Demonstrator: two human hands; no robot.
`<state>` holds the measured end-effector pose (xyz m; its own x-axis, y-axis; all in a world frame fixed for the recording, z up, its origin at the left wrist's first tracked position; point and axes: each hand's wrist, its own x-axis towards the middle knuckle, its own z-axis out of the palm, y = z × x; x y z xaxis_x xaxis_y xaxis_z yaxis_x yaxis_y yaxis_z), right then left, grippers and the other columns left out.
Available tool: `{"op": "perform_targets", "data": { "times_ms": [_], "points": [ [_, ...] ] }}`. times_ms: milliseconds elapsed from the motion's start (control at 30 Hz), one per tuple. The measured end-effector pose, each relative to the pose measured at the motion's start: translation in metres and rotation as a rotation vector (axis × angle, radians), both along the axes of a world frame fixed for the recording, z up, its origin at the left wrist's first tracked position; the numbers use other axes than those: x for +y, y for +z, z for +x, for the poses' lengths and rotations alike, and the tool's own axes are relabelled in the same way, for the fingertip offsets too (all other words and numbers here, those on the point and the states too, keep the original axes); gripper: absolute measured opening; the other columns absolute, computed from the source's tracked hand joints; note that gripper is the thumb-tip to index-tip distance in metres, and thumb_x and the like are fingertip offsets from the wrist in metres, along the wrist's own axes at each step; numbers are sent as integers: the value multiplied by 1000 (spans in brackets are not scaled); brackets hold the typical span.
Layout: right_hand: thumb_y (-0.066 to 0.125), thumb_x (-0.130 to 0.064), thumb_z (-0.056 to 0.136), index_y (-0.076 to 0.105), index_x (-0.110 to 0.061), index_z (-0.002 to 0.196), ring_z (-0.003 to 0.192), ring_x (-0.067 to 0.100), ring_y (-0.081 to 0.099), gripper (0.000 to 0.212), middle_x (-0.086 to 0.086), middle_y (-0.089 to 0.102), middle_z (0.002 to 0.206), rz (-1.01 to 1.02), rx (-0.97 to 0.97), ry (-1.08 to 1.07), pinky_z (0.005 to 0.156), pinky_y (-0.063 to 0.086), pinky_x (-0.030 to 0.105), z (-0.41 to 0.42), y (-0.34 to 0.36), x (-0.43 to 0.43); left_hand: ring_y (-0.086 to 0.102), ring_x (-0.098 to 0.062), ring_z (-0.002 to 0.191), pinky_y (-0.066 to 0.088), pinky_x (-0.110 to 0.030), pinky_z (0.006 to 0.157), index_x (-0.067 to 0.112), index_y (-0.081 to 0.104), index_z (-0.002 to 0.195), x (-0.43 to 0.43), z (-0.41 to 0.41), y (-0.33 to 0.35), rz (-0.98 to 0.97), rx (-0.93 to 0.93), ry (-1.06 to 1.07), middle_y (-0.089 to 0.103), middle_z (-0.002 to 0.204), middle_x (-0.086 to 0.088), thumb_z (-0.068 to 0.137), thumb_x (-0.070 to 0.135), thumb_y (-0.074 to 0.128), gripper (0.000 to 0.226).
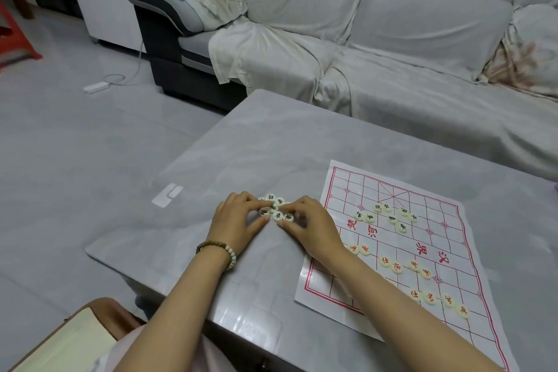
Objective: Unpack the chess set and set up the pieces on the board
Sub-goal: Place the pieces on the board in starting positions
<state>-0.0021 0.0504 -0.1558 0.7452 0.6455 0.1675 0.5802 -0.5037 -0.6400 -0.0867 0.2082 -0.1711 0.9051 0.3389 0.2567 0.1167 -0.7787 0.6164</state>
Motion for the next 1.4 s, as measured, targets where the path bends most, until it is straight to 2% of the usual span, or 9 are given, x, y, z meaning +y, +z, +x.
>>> {"op": "perform_targets", "data": {
  "times_ms": [67,167,400,633,867,1000,1133,1267,1400],
  "points": [
    [72,-31,80,72,-24,103,86,11,50,24,-8,54,86,0,4,9,78,45,29,2,0,1,46,-13,98,31,-24,82,36,64,113,-1,4,1,25,20,-7,57,99,8,86,37,61,27],
    [73,-32,79,72,-23,98,83,10,49,21,-15,49,79,15,2,0,75,43,26,3,-1,2,47,-15,97,31,-24,79,33,63,114,-1,8,0,35,24,14,54,94,9,84,38,63,30],
    [75,-34,77,71,-27,91,80,9,50,16,-9,56,82,65,14,24,74,40,23,5,2,-10,47,-14,92,30,-25,77,33,64,104,-5,12,3,33,10,11,50,87,11,83,37,65,22],
    [72,-34,79,69,-30,95,82,1,51,16,-19,55,84,108,52,-57,79,43,25,12,10,-40,50,-16,92,33,-26,77,29,62,98,-13,18,4,46,16,83,56,89,6,81,39,66,20],
    [71,-33,81,68,-30,96,83,-3,51,16,-19,56,87,109,70,-103,70,37,10,13,16,-64,50,-19,91,35,-27,77,27,67,100,-16,19,3,37,43,128,57,89,4,81,40,66,23],
    [70,-31,81,68,-27,99,82,-3,52,18,-17,57,88,122,84,-143,70,38,7,20,22,-85,49,-16,87,38,-28,74,27,68,95,-23,18,6,-63,10,137,53,82,8,78,38,71,21],
    [70,-27,82,66,-29,96,84,6,53,15,-10,60,94,142,141,-270,71,41,14,36,29,-121,50,-9,86,46,-24,78,32,66,95,-54,26,24,-183,-53,-26,57,89,9,80,35,68,16],
    [71,-27,81,67,-28,96,81,8,52,15,-7,62,96,154,154,-380,68,40,15,50,29,-157,51,-10,92,44,-23,79,28,67,104,-104,55,42,-79,116,-271,58,94,10,81,38,67,25],
    [71,-30,81,66,-30,94,81,8,52,13,-8,62,95,122,164,-397,68,39,14,57,25,-176,55,-13,101,48,-31,89,28,68,106,-131,87,37,29,278,-316,63,106,5,79,44,67,31]
  ]
}}
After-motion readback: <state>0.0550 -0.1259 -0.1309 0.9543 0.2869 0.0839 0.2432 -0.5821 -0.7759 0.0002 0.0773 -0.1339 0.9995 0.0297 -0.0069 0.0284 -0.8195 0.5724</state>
